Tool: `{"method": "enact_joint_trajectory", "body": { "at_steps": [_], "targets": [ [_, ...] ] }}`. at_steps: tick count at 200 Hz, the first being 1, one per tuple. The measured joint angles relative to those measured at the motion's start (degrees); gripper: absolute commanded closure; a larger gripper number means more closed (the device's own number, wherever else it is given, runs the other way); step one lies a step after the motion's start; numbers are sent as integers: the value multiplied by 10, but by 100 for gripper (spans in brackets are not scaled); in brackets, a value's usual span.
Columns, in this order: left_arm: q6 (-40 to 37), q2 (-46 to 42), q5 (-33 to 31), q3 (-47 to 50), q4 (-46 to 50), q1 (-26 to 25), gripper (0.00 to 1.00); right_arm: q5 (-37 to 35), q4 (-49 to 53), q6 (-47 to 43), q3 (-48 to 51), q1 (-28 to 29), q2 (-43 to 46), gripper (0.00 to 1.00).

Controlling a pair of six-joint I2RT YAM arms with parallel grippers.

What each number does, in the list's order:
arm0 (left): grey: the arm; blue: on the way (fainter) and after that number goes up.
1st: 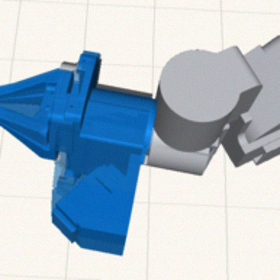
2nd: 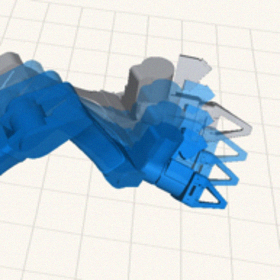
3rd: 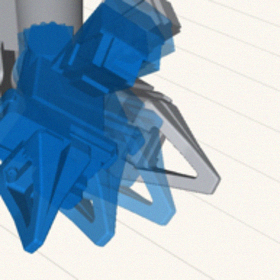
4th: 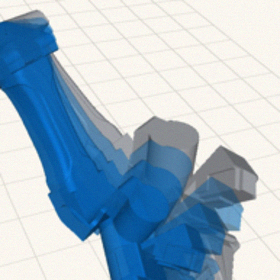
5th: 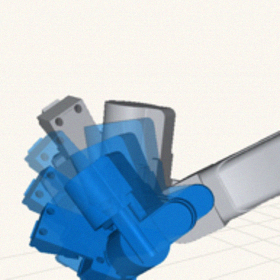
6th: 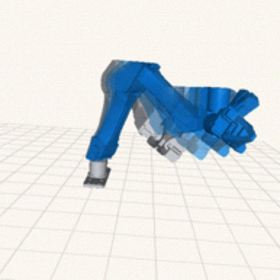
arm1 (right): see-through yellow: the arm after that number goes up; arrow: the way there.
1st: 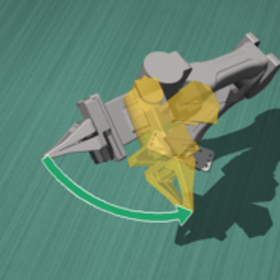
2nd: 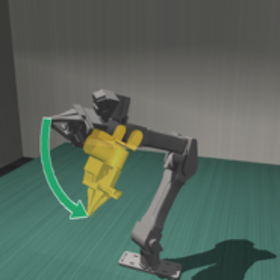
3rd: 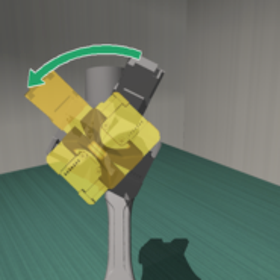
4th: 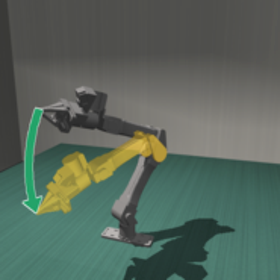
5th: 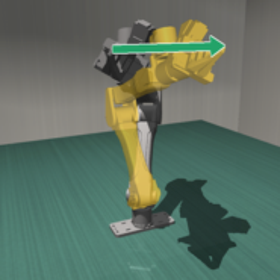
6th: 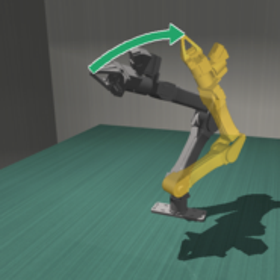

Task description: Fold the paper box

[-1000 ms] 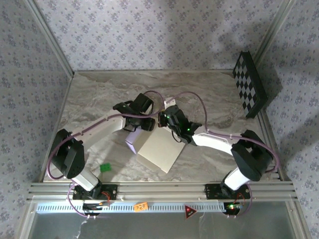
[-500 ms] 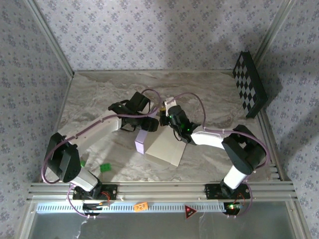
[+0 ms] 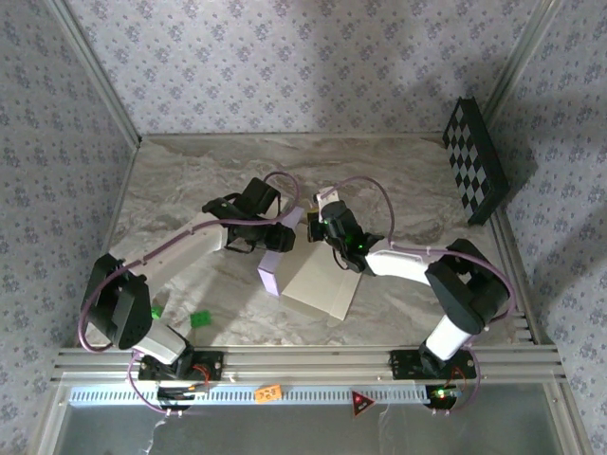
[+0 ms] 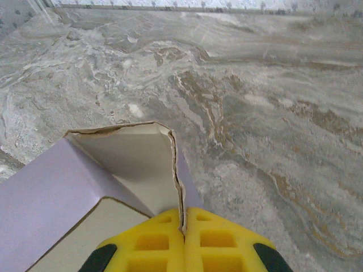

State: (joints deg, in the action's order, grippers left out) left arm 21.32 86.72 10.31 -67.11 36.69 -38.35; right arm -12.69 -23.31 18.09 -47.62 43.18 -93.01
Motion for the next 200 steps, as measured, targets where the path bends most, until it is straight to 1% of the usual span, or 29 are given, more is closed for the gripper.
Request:
{"method": "enact_joint_trajectory", "body": {
  "at_steps": [41, 86, 137, 178, 200],
  "targets": [
    [8, 8, 0, -1, -6, 1, 56, -22, 47, 59, 0, 22, 21, 100],
    [9, 12, 3, -3, -10, 1, 56, -71, 80, 111, 0, 52, 35, 100],
    [9, 12, 8, -3, -12, 1, 56, -122, 71, 152, 10, 80, 35, 100],
    [9, 13, 10, -3, -14, 0, 57, -151, 53, 175, 24, 92, 34, 100],
    [11, 13, 10, -3, -14, -3, 53, -168, 18, 187, 43, 99, 30, 100]
  ]
}}
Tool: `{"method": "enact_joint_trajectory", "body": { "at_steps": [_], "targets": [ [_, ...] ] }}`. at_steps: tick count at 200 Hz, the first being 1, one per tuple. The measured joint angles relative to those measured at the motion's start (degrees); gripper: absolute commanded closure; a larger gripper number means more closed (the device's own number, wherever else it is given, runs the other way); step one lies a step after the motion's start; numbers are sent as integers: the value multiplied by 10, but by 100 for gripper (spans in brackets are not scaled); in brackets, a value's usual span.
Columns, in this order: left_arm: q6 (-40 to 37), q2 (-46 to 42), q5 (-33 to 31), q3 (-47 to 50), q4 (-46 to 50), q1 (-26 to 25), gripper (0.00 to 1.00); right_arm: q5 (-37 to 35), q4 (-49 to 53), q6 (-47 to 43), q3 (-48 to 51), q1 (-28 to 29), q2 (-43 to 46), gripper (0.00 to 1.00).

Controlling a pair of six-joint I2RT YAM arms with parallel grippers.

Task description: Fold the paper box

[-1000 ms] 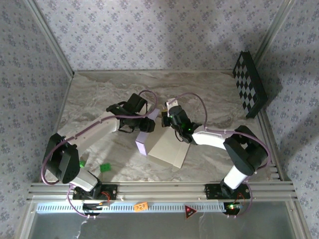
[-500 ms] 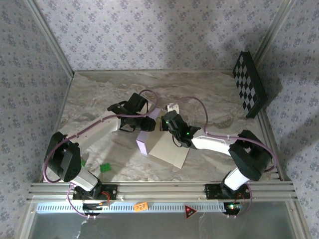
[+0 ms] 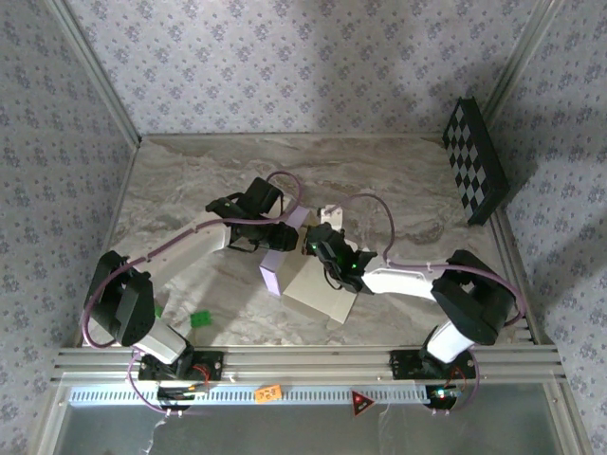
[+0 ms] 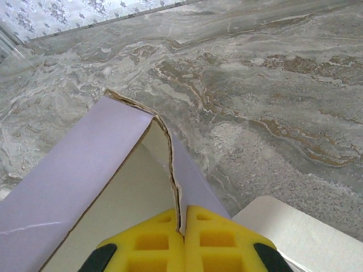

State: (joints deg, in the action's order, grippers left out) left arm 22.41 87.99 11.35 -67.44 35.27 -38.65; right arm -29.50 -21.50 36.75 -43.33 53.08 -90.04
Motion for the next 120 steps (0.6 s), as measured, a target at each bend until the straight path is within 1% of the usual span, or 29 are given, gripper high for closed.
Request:
{"method": "enact_joint_trajectory", "body": {
  "at_steps": [21, 61, 99, 120],
  "targets": [
    [8, 0, 1, 0, -2, -1, 49, -15, -26, 10, 11, 5, -6, 100],
    [23, -5, -1, 0, 6, -1, 47, -28, -49, 22, 22, 10, -9, 100],
    [37, -42, -12, -1, 21, 1, 43, -27, -56, 34, 24, 15, -14, 100],
    [43, -54, -21, -22, 27, 8, 40, -26, -58, 36, 25, 16, -16, 100]
  ]
}}
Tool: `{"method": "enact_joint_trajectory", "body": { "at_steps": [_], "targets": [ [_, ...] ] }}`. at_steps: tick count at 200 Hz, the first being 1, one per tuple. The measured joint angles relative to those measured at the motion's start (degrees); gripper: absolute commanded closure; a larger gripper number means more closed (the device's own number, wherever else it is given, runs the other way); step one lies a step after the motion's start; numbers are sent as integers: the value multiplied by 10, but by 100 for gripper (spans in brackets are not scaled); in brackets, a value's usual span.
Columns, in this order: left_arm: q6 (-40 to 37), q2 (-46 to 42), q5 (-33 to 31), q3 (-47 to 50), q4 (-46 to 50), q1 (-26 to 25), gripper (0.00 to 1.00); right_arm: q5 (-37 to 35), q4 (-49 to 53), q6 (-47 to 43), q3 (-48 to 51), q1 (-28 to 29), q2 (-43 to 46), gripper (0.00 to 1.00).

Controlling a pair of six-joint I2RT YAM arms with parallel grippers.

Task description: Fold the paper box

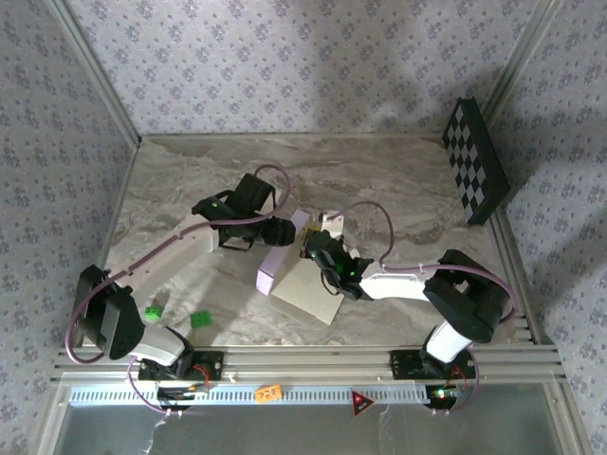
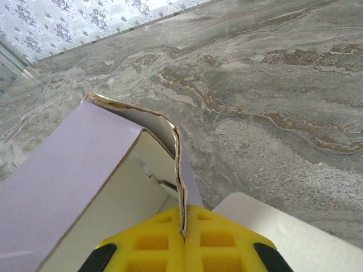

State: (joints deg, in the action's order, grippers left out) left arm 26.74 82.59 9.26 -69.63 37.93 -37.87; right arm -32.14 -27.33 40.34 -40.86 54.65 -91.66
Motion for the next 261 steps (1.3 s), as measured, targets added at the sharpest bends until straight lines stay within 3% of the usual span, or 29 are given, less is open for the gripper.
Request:
{"method": "enact_joint_trajectory", "body": {
  "at_steps": [54, 160, 184, 242, 261],
  "targets": [
    [14, 40, -9, -88, 12, 18, 22, 0, 0, 0, 0, 0, 0, 100],
    [5, 218, 35, -213, 57, 9, 14, 0, 0, -1, 0, 0, 0, 100],
    [-3, 233, 37, -224, 74, 5, 16, 0, 0, -1, 0, 0, 0, 100],
    [-18, 246, 42, -235, 87, 3, 32, 2, 7, -7, -3, 0, 0, 100],
    [-21, 246, 38, -235, 92, 3, 34, 2, 17, -12, -7, 0, 2, 93]
  ]
}}
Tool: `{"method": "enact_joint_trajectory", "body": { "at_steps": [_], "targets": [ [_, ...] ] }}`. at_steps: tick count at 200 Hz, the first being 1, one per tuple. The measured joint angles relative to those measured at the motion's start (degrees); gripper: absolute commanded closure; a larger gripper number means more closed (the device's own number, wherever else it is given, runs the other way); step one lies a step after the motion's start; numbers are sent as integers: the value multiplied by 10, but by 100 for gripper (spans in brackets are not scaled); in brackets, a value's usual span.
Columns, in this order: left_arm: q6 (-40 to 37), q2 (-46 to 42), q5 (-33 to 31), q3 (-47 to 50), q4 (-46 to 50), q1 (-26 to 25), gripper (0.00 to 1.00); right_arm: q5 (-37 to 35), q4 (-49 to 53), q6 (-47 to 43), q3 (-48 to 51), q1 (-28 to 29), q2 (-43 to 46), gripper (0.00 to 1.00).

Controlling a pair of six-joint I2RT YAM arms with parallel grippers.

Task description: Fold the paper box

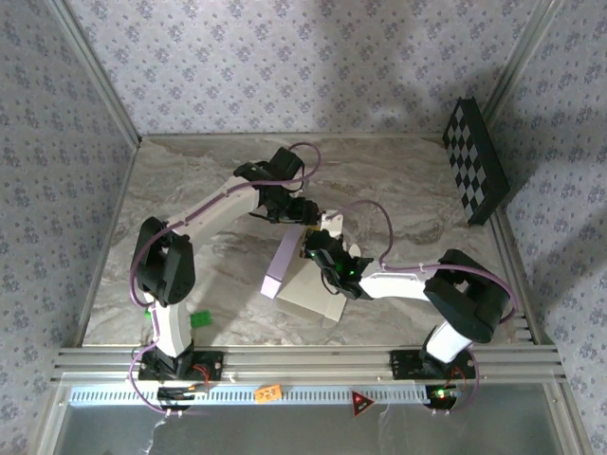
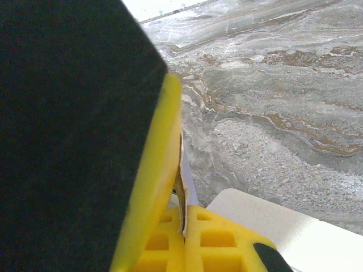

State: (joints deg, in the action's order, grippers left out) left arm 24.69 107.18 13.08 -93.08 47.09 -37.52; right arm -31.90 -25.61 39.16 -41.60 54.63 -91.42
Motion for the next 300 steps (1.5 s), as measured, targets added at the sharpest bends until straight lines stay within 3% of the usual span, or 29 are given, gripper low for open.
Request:
{"method": "enact_joint_trajectory", "body": {
  "at_steps": [63, 132, 159, 188, 228, 263, 300],
  "targets": [
    [-11, 0, -11, 0, 14, 0, 38, 33, 110, -32, -4, 3, 52, 71],
    [-28, 0, -16, 7, 14, 0, 42, 36, 220, -57, -9, 3, 180, 62],
    [-42, -3, -15, 14, 14, 0, 43, 56, 225, -89, 13, -30, 228, 60],
    [-59, -9, -4, 28, 14, 0, 44, 162, 204, -148, 59, -127, 245, 59],
    [-83, -20, 22, 46, 15, 0, 44, 379, 168, -294, 99, -246, 235, 53],
    [-104, -23, 43, 52, 24, 0, 43, 530, 149, -414, 88, -299, 183, 52],
    [-113, -29, 54, 56, 30, 0, 41, 606, 122, -474, 46, -338, 99, 56]
  ]
}}
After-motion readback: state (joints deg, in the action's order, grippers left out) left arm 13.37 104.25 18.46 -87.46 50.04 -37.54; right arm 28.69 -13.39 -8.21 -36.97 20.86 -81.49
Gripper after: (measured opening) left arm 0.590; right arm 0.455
